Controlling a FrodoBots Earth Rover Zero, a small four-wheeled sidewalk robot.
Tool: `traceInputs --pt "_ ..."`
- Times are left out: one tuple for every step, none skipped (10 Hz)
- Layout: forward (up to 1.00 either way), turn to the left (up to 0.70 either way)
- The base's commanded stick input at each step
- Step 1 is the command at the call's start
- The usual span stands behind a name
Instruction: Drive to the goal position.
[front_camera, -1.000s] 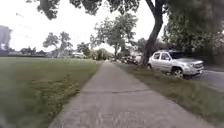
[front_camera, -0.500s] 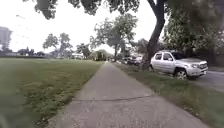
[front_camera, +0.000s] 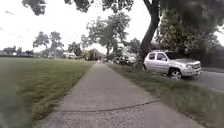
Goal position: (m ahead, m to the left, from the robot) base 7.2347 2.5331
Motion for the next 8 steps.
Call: traceInputs --pt "0.7 0.0" --pt "0.7 0.0" --pt "0.7 0.0" --pt "0.7 0.0" --pt "0.7 0.0" --pt "0.7 0.0" --pt "0.7 0.0" --pt "0.7 0.11"
